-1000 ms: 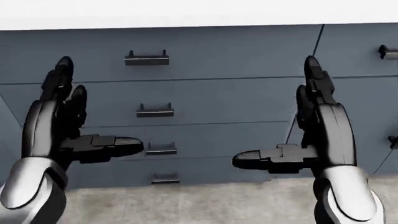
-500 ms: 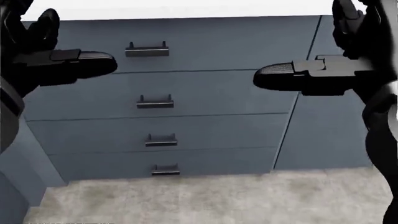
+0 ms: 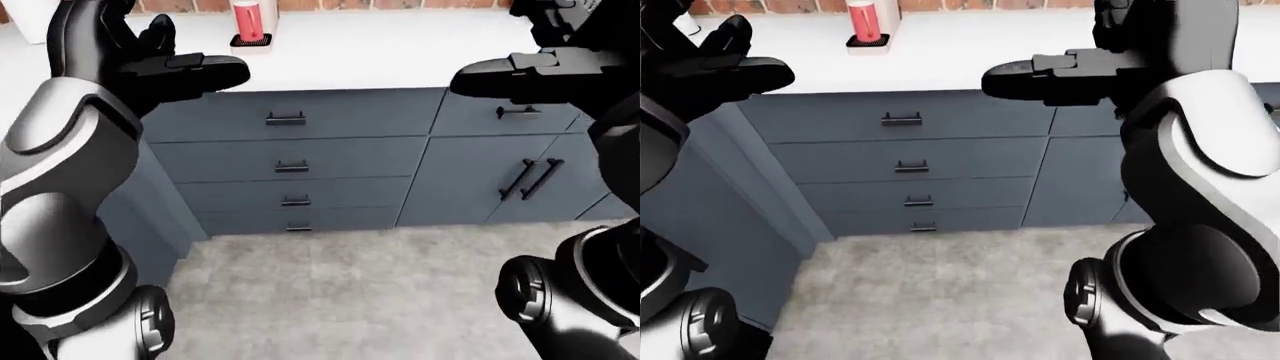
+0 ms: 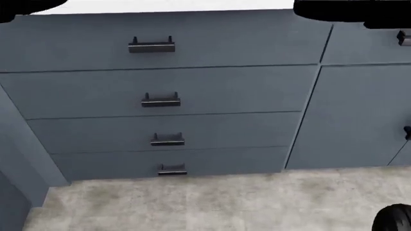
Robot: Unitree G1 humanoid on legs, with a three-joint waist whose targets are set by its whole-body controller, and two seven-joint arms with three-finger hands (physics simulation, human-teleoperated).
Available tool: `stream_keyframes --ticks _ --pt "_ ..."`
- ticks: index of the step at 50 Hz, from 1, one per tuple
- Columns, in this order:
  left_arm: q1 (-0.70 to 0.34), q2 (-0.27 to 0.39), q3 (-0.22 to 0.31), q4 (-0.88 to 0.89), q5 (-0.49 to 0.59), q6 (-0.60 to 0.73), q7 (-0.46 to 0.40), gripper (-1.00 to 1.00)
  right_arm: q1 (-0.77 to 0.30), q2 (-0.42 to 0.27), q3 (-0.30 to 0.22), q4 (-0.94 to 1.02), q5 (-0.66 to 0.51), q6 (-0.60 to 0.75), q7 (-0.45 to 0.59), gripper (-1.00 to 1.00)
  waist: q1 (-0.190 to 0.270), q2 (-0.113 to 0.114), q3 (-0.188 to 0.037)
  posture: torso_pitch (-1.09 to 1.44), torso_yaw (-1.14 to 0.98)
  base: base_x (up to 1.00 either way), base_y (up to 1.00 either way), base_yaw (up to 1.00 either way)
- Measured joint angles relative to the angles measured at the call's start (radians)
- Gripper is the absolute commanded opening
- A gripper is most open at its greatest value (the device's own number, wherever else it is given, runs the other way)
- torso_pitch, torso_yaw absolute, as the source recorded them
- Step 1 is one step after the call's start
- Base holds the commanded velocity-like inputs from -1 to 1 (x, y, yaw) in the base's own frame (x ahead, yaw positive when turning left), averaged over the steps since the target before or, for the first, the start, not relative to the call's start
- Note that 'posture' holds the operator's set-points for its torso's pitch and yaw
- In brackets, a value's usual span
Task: Press the button on the coffee machine to serve coffee.
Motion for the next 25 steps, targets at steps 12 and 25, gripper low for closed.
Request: stream_keyframes --ticks 12,25 --pt "-0.053 0.096 0.016 -0.041 -0.224 0.013 0.165 1.00 -0.075 -0.013 -0.047 -0.022 0.126 0.049 -0.090 1.00 -0.003 0.006 0.007 0.00 0.00 0.00 0.00 0.00" --pt "-0.086 0.206 0.012 -0.051 -0.384 -0.037 0.269 1.00 -0.092 -0.063 -0.052 -0.023 0.273 0.029 -0.199 1.00 0.004 -0.019 0.011 0.00 0.00 0.20 0.00 0.00"
